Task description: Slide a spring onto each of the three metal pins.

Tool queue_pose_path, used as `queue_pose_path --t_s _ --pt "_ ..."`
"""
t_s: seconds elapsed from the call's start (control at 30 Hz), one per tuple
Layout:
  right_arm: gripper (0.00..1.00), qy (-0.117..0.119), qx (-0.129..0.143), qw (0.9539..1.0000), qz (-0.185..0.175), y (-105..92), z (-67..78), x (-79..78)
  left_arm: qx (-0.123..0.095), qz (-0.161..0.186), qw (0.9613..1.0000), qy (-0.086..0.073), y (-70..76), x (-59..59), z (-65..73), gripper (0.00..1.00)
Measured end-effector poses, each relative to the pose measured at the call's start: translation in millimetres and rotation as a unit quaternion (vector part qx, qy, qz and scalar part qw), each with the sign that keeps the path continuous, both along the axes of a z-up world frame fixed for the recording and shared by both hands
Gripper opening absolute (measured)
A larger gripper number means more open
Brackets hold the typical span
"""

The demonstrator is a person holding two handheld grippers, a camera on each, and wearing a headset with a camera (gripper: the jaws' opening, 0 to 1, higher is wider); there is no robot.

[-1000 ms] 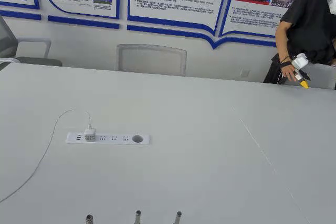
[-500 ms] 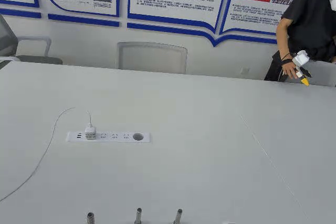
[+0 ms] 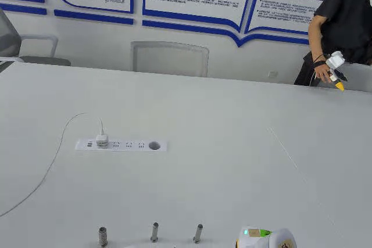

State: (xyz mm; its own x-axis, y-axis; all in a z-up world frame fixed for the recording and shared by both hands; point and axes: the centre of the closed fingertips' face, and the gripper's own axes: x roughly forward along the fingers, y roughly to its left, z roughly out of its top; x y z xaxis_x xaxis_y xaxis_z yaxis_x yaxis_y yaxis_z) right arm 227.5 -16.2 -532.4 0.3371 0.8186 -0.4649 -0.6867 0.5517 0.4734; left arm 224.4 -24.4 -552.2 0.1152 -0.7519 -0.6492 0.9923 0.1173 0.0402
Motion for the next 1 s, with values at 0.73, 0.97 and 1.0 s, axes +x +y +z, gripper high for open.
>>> queue_pose_path --t_s 0.73,0.97,1.0 --pt "0.22 -0.052 -0.103 0.9831 0.142 -6.3 20.7 0.2 -0.045 -0.004 0.999 0.0 -14.7 3.7 24.5 0.1" --pt "0.22 -0.062 -0.129 0.9719 0.187 -10.5 24.8 -3.8 -0.056 -0.016 0.9983 0.0 -19.4 1.2 31.2 0.1" --pt "0.22 -0.066 -0.137 0.9681 0.199 -11.6 24.6 -5.2 -0.059 -0.019 0.9981 -0.001 -19.9 0.7 32.7 0.1"
